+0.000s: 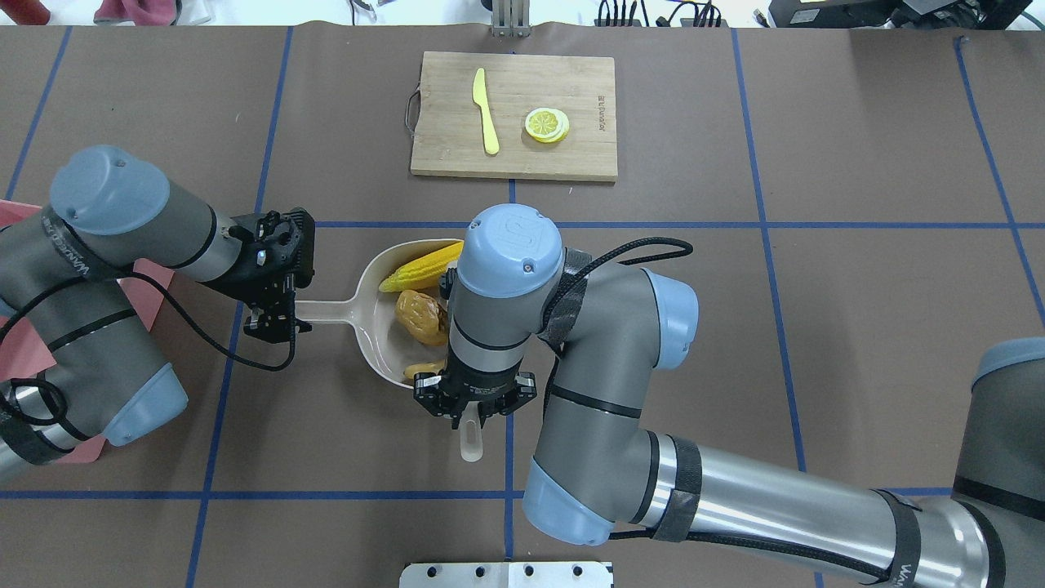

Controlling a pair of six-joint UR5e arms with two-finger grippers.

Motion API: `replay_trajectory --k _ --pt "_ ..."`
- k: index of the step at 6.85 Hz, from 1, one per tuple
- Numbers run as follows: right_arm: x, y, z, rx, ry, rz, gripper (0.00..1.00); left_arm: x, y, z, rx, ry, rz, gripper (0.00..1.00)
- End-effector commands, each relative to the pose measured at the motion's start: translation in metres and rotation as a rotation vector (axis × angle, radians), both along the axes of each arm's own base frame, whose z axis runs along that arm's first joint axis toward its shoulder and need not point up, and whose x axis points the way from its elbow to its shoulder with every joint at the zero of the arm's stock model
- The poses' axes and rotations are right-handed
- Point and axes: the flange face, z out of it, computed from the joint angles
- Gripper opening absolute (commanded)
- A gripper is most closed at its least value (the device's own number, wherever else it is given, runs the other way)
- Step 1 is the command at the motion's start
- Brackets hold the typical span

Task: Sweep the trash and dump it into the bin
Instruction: 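Sweep the corn, potato and ginger into the dustpan with the right-held brush, then push the vegetables deeper into the dustpan with the brush, then lift it away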

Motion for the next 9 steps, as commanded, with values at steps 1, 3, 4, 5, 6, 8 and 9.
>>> replay_trajectory --k 1,3,4,5,6,8,9 --pt "0.04 -0.01 -0.023 -0.091 -0.036 -0.003 0.0 -0.003 0.004 0.006 -0.011 -0.005 -0.001 0.6" --pt "0.112 -0.026 -0.022 -0.091 0.007 0.064 0.0 -0.003 0.004 0.006 -0.011 -0.005 -0.001 0.41" --pt "0.145 -0.042 -0.001 -0.037 0.042 0.062 0.0 -0.003 0.004 0.006 -0.013 -0.006 -0.002 0.29" --pt "0.177 -0.043 0.041 0.057 0.103 0.039 0.0 -0.004 0.004 0.005 -0.012 -0.005 -0.003 0.18" --pt "0.176 -0.05 0.073 0.15 0.158 0.015 0.0 -0.003 0.003 0.006 -0.013 -0.007 -0.003 0.03" --pt "0.192 -0.069 0.088 0.253 0.239 -0.039 0.0 -0.004 0.004 0.005 -0.014 -0.005 -0.005 0.0" --pt "0.196 -0.073 0.093 0.248 0.255 -0.036 0.0 -0.004 0.004 0.009 -0.018 -0.01 -0.005 0.0"
